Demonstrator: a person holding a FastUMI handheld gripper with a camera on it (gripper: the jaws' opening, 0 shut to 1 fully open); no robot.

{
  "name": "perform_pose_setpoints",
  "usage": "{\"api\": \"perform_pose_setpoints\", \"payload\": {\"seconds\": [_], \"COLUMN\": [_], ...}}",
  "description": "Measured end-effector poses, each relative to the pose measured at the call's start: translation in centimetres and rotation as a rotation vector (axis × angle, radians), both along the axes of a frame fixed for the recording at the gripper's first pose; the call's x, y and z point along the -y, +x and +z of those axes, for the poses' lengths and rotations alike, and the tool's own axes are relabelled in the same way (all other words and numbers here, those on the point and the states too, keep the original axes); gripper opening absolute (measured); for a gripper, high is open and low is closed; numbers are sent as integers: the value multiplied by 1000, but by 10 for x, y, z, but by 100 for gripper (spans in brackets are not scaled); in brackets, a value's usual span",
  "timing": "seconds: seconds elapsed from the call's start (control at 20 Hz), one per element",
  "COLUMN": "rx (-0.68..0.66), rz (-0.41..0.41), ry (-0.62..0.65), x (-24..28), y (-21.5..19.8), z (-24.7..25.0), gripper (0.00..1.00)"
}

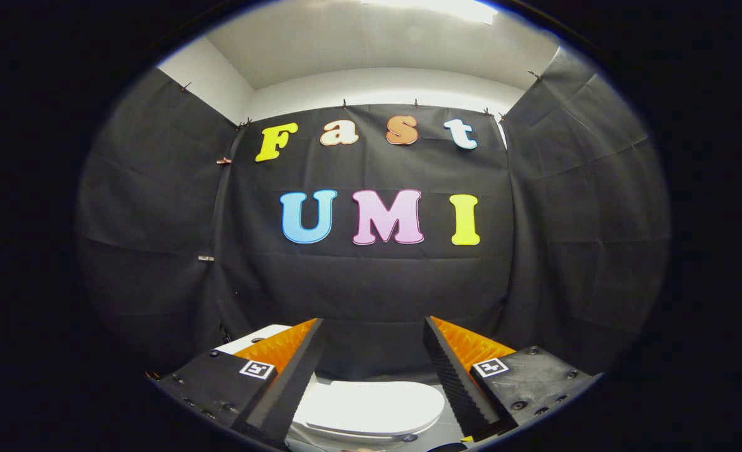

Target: Open the toilet lid.

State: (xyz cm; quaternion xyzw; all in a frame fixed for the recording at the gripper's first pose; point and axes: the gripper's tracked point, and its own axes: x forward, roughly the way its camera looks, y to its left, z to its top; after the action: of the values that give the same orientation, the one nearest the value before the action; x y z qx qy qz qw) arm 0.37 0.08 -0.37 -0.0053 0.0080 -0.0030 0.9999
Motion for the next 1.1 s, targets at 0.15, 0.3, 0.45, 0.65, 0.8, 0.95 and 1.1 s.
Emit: {"api": "perform_pose_setpoints", "payload": {"seconds": [0.15,0.3,0.45,0.65,0.8,0.95,1.1], "rx": [0,-2,-12,-27,-44,-58,-90], "rz": [0,-1,-17,-48,-85,-129,-176], "ry": [0,8,11,17,20,44,53], "x": [0,0,5,18,34,53,74], "y": [-1,0,-2,-5,-7,-10,-10], "z": [0,-1,-6,-13,-20,-28,-43], "gripper": [99,98,98,98,99,99,99]}}
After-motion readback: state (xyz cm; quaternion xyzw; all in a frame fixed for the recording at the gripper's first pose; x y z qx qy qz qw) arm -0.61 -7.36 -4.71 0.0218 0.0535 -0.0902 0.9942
